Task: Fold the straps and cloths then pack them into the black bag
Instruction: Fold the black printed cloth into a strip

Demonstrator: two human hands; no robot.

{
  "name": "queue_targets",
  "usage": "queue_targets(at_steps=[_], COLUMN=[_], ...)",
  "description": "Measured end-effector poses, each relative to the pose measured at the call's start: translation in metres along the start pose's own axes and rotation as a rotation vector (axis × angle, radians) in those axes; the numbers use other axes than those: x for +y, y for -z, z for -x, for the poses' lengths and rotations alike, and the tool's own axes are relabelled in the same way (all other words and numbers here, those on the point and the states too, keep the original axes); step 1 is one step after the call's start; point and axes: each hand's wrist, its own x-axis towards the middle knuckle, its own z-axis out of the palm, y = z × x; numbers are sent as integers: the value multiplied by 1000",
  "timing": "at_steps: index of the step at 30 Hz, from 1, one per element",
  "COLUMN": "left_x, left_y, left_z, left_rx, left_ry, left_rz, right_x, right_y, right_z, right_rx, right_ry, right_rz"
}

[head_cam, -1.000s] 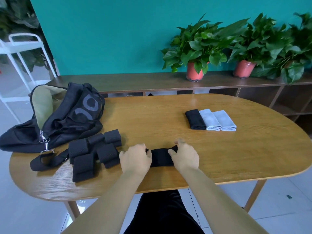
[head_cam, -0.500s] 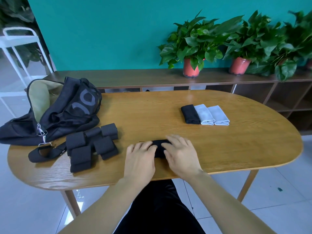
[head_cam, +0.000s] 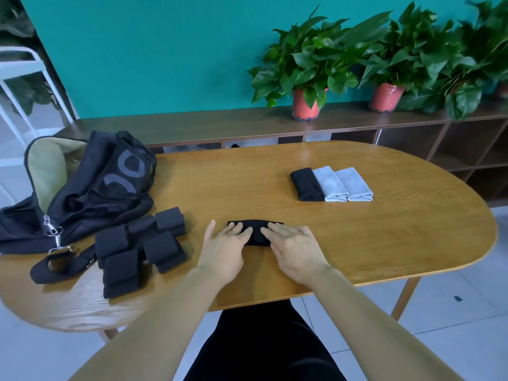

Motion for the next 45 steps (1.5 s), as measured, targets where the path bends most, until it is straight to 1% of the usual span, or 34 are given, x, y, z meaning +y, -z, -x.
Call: queue_targets(at_steps=[4,9,11,13,18,22,26,27,30,33,36,40,42,45], left_x=[-2,-7,-12,-17,-22,-19,-22,-22,-19,-9,-3,-6,-6,-3], left_y=[-1,-8,-11,-14,-17,-16,-17,-18,-26,-37,-43,-44,-46,-49], left_z=[-26,-61,-76,-92,-139,-173,-186,-183,-164,-154,-166,-200,-212,-221], left_rx=[-14,29,34,47,66,46,43,64,221,273,233,122,88,63], left_ry=[-46,-111,-149,-192,-265,-304,-292,-271,-200,-200,-224,-247,-258,-287], left_rz=[11,31,45,47,16,-11,-9,12,134,243,282,469,548,590], right_x=[14,28,29,31,31,35,39,40,46,52,55,55,56,56], right_y=[2,-5,-7,-15,-26,-28,-32,-32,-29,-25,-26,-28,-30,-30], right_z=[-16,-35,-41,-49,-75,-93,-100,-98,-92,-88,-87,-91,-91,-91], right_rx=[-22,-27,9,87,119,131,183,204,299,321,271,222,212,211], right_ry=[-47,-103,-142,-173,-256,-356,-371,-367,-342,-322,-310,-317,-329,-377], right_rz=[8,43,86,121,249,248,215,201,165,148,154,137,120,105])
